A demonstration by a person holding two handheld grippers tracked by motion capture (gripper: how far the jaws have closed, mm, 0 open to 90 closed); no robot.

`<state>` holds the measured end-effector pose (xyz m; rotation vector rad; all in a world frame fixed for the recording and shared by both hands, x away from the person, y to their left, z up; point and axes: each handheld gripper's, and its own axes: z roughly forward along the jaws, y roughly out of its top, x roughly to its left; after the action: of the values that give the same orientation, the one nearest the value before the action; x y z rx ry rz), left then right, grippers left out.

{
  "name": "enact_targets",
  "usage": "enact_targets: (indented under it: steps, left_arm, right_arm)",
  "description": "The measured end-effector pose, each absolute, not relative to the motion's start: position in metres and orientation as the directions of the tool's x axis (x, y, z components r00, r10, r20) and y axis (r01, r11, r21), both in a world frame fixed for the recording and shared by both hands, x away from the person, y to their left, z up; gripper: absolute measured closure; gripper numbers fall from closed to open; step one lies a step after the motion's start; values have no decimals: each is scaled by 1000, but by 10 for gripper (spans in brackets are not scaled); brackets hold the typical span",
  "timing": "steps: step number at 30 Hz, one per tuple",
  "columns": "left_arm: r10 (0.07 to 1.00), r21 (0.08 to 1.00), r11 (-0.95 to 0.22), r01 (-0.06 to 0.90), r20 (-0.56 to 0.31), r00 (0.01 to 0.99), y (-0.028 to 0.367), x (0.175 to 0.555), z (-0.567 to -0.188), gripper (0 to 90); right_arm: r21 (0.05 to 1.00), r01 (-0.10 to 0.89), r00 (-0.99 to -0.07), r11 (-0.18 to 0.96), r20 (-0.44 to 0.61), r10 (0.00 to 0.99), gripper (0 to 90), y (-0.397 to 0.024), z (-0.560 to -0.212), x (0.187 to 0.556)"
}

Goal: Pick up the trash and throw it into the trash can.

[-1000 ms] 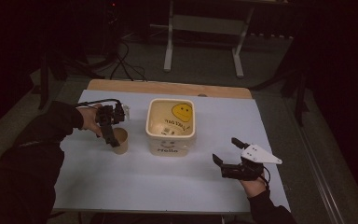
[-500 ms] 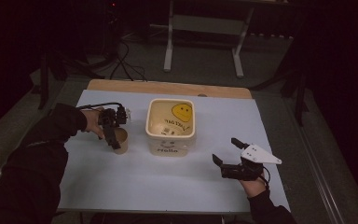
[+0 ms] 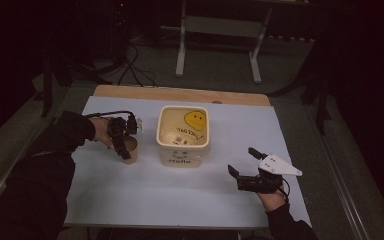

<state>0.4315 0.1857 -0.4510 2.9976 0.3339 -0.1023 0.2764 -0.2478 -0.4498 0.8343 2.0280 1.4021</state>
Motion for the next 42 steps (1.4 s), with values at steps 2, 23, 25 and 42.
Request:
enact_targets:
  steps: [2, 23, 25, 42]
  left_arm:
    - [224, 124, -965, 233, -83, 971, 186, 432, -450, 233]
    - [201, 138, -968, 211, -82, 976, 190, 425, -404, 258]
    - [202, 132, -969, 211, -76, 976, 190, 424, -400, 258]
    - [188, 145, -970, 194, -53, 981, 188, 417, -359, 263]
  right_arm:
    - [944, 187, -665, 271, -81, 742, 95, -248, -450, 276]
    - [946, 188, -668, 266, -75, 741, 95, -248, -449, 276]
    - [946, 188, -667, 264, -75, 742, 95, -248, -449, 276]
    - [946, 188, -670, 264, -74, 739, 95, -248, -449, 276]
